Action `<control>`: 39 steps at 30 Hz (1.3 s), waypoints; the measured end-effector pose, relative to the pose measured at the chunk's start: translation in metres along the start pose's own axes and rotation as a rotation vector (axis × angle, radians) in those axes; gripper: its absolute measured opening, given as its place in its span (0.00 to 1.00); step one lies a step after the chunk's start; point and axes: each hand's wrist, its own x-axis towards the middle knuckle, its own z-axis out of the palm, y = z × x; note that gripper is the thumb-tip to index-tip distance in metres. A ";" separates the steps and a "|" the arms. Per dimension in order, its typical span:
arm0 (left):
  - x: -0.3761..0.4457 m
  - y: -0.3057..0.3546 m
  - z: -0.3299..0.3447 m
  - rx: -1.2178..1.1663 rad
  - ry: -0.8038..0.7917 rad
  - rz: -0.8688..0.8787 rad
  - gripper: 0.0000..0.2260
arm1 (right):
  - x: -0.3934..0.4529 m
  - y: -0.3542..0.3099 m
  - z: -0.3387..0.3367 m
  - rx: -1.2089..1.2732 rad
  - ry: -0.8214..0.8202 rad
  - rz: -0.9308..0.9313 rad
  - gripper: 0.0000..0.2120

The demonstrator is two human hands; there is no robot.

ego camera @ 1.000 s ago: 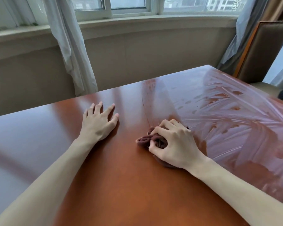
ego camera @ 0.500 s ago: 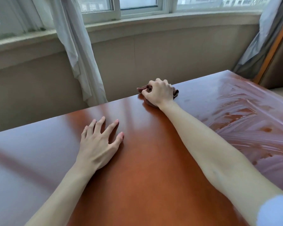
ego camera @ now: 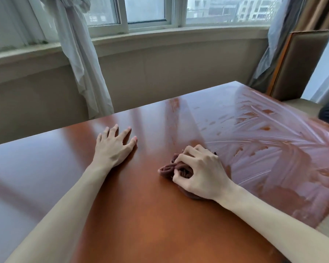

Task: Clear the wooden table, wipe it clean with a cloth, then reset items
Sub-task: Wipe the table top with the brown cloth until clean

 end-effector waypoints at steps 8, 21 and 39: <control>0.007 -0.006 0.009 -0.001 0.035 -0.006 0.30 | 0.213 0.074 0.103 -0.046 -0.062 0.212 0.13; 0.003 0.000 0.001 0.019 -0.013 -0.013 0.36 | 0.174 0.055 0.079 -0.022 -0.097 0.246 0.15; 0.004 0.033 0.016 0.020 0.025 0.041 0.34 | 0.238 0.079 0.111 -0.087 -0.078 0.219 0.15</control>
